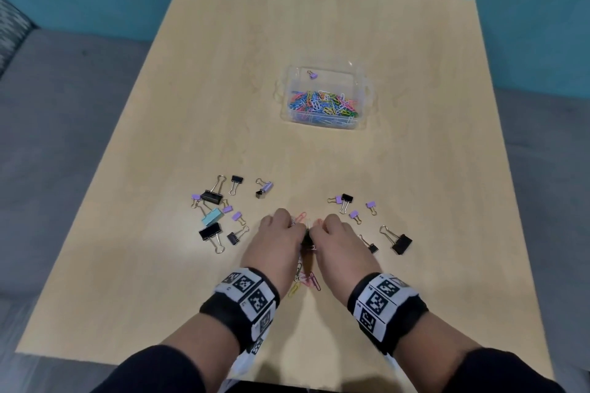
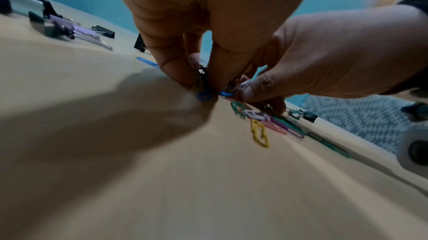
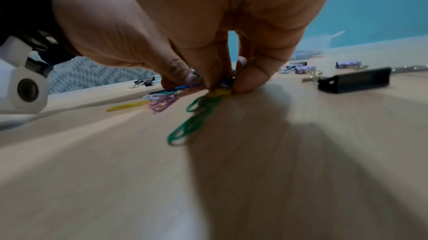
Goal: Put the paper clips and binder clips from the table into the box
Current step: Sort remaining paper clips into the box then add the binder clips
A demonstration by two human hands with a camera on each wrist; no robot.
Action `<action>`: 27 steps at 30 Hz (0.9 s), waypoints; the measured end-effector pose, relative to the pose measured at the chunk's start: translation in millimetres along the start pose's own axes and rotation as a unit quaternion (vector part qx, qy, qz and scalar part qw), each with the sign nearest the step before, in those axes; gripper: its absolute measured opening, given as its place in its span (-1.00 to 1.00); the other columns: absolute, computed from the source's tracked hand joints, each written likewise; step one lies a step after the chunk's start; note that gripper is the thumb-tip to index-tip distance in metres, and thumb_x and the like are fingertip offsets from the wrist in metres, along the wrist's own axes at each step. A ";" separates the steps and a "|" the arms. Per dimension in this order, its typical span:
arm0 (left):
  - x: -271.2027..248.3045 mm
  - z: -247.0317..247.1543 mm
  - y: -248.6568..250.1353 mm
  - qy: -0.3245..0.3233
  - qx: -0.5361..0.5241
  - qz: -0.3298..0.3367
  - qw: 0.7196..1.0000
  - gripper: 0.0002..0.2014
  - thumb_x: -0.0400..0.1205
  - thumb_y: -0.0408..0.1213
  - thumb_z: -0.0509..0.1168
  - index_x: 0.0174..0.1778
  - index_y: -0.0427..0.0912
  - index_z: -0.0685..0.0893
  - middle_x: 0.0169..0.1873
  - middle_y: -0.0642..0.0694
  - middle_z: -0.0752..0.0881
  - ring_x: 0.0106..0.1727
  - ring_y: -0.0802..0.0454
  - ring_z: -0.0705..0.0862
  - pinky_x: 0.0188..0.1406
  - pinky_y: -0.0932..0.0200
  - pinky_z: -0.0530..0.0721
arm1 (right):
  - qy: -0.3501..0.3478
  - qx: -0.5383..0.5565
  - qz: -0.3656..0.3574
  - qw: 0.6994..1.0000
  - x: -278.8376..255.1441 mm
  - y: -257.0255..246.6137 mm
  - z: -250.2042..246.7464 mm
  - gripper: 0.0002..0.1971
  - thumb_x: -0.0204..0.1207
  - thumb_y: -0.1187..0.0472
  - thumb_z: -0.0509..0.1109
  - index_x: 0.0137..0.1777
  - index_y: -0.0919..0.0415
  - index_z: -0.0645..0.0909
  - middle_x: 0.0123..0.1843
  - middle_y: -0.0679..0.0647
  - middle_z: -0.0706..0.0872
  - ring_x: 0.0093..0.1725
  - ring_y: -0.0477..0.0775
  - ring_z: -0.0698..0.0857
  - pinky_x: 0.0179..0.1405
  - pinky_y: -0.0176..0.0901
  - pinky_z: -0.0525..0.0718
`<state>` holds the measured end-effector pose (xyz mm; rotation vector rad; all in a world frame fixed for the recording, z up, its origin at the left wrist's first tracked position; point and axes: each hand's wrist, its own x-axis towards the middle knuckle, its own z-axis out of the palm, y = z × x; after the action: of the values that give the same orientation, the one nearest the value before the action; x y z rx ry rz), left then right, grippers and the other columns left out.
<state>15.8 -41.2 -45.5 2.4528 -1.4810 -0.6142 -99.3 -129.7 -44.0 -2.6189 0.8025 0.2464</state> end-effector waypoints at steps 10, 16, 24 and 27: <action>5.3 -6.9 -4.0 -0.020 0.030 0.020 0.999 -0.81 0.41 -0.43 0.41 -0.22 -0.08 0.57 -0.26 -0.01 0.46 -0.36 0.08 0.29 -0.45 0.19 0.24 | -0.032 0.001 0.010 0.999 4.1 9.2 -13.1 -0.63 0.18 0.47 0.46 -0.21 0.09 0.38 -0.26 -0.02 0.31 -0.46 0.05 0.21 -0.58 -0.21 0.07; 9.5 -19.8 -7.4 -0.026 -0.058 -0.016 0.998 -0.93 0.57 -0.24 0.34 -0.21 -0.10 0.60 -0.29 0.06 0.44 -0.37 0.04 0.44 -0.41 0.15 0.34 | -0.048 0.132 0.052 0.989 8.7 18.7 -27.1 -0.93 0.53 0.21 0.29 -0.14 0.06 0.45 -0.17 -0.06 0.46 -0.26 0.07 0.51 -0.33 -0.09 0.42; 38.9 -64.0 -18.3 -0.084 -0.357 -0.089 0.926 -0.85 0.45 -0.29 0.50 -0.37 -0.11 0.66 -0.63 0.09 0.52 -0.56 0.12 0.47 -0.49 0.13 0.59 | -0.097 0.435 0.150 0.883 33.8 33.4 -63.8 -0.84 0.41 0.42 0.40 -0.28 0.17 0.55 -0.43 0.09 0.57 -0.56 -0.05 0.51 -0.59 -0.23 0.55; 80.4 -87.6 -18.8 -0.050 -0.386 -0.095 0.916 -0.82 0.47 -0.40 0.47 -0.39 -0.15 0.64 -0.68 0.06 0.51 -0.65 0.11 0.45 -0.62 0.25 0.49 | -0.044 0.465 0.153 0.871 67.1 41.3 -93.5 -0.83 0.43 0.49 0.38 -0.26 0.23 0.55 -0.44 0.22 0.58 -0.62 -0.01 0.53 -0.70 -0.36 0.44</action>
<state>103.2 -106.1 5.9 1.9453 -0.7840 -1.1178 -62.8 -233.4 9.5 -1.5638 0.9824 0.0325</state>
